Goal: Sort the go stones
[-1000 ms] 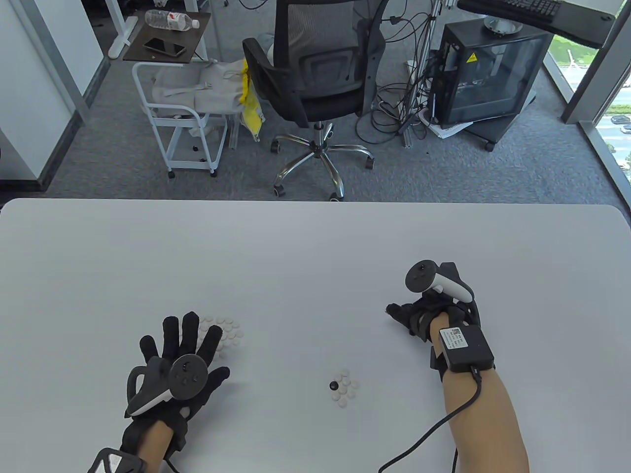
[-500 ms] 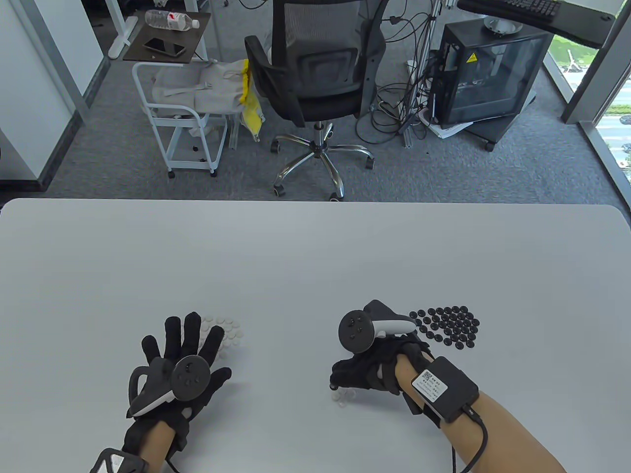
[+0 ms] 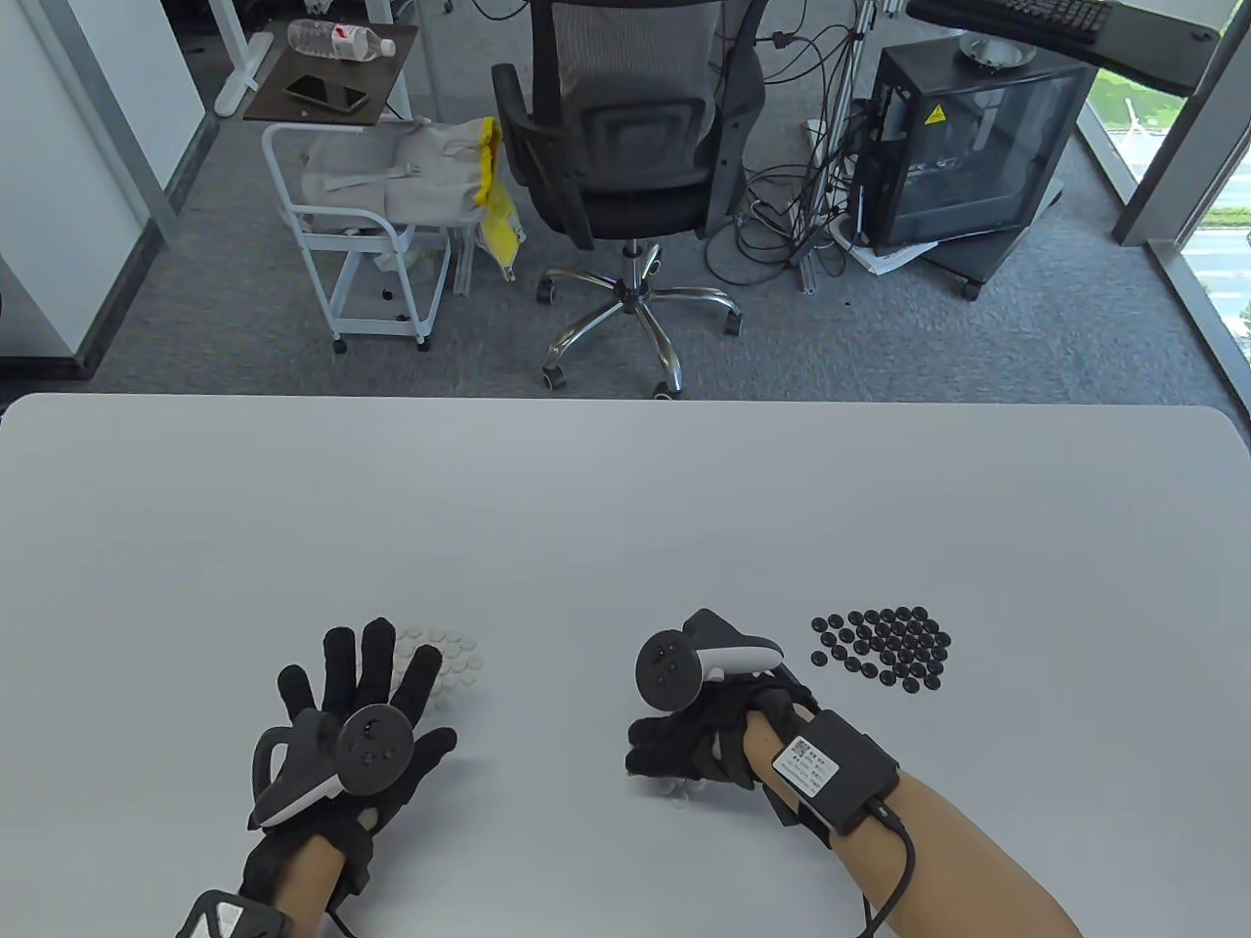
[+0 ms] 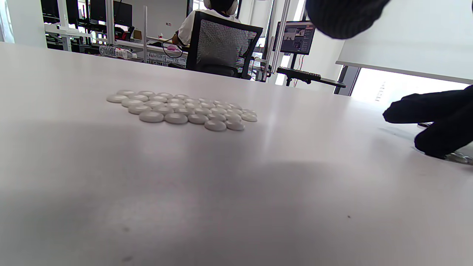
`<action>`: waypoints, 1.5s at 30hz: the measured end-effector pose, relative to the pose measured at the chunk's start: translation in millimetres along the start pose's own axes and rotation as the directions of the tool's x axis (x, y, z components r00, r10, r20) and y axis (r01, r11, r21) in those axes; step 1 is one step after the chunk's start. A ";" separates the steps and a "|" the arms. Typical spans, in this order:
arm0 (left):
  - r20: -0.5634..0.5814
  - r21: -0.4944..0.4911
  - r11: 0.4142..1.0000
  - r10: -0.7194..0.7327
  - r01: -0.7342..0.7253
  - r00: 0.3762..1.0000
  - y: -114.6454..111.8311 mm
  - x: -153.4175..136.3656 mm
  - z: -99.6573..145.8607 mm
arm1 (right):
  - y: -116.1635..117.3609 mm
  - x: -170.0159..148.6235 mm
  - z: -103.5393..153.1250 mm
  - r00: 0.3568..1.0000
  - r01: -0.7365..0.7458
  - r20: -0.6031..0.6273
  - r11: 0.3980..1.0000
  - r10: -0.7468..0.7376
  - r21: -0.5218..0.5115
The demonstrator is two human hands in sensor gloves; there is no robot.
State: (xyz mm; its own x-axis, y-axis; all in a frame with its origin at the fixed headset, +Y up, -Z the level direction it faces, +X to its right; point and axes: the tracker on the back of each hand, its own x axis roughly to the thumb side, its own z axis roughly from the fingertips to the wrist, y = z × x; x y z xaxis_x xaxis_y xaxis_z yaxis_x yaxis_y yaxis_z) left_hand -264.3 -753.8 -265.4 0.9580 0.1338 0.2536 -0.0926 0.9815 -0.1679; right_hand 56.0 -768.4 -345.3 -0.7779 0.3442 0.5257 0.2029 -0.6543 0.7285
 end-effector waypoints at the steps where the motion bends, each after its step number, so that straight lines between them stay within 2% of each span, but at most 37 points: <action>1: 0.000 0.000 1.000 -0.001 0.001 1.000 0.0 0.2 0.0 | -6.9 -7.1 -2.9 0.999 0.026 -0.035 0.999 -0.027 -0.023; 7: 0.001 0.004 1.000 -0.004 0.004 1.000 0.2 0.0 0.1 | -36.5 -58.1 5.9 0.961 0.068 -0.262 0.994 -0.089 -0.086; 11: 0.003 0.010 1.000 -0.011 0.011 1.000 1.2 0.7 1.3 | -41.1 -92.2 23.8 0.911 0.108 -0.388 0.988 -0.144 -0.112; 17: 0.011 0.016 1.000 -0.011 0.011 1.000 1.6 1.3 1.9 | -37.6 -122.4 43.9 0.867 0.155 -0.453 0.976 -0.209 -0.153; 27: 0.006 0.008 1.000 -0.006 0.006 1.000 0.9 0.3 1.7 | -33.0 -139.2 58.6 0.835 0.178 -0.490 0.966 -0.248 -0.186; 30: 0.007 0.007 1.000 -0.007 0.007 1.000 1.0 0.5 1.6 | -37.8 -133.6 63.9 0.849 0.183 -0.459 0.961 -0.260 -0.207; 34: 0.011 0.003 1.000 -0.009 0.009 1.000 0.6 0.9 1.3 | -59.4 -101.1 88.0 0.920 0.188 -0.275 0.929 -0.280 -0.319; 39: 0.015 0.003 1.000 -0.012 0.012 1.000 0.5 2.1 1.0 | -71.0 -53.2 126.4 0.980 0.086 -0.136 0.921 -0.148 -0.380; 42: 0.018 0.007 1.000 -0.023 0.023 1.000 0.2 3.6 1.0 | -68.2 -34.7 144.6 0.992 -0.021 -0.118 0.900 -0.034 -0.435; 45: 0.026 0.023 0.999 -0.030 0.029 0.999 1.3 7.1 2.5 | -59.2 -25.5 157.6 0.986 -0.144 -0.147 0.854 0.080 -0.499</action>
State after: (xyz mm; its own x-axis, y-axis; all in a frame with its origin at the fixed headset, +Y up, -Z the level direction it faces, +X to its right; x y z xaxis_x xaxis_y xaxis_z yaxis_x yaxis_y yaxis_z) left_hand -258.4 -751.2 -261.5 0.9531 0.1082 0.2828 -0.0710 0.9878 -0.1387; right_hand 157.6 -632.3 -332.6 -0.8383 0.1874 0.5121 -0.0113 -0.9449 0.3273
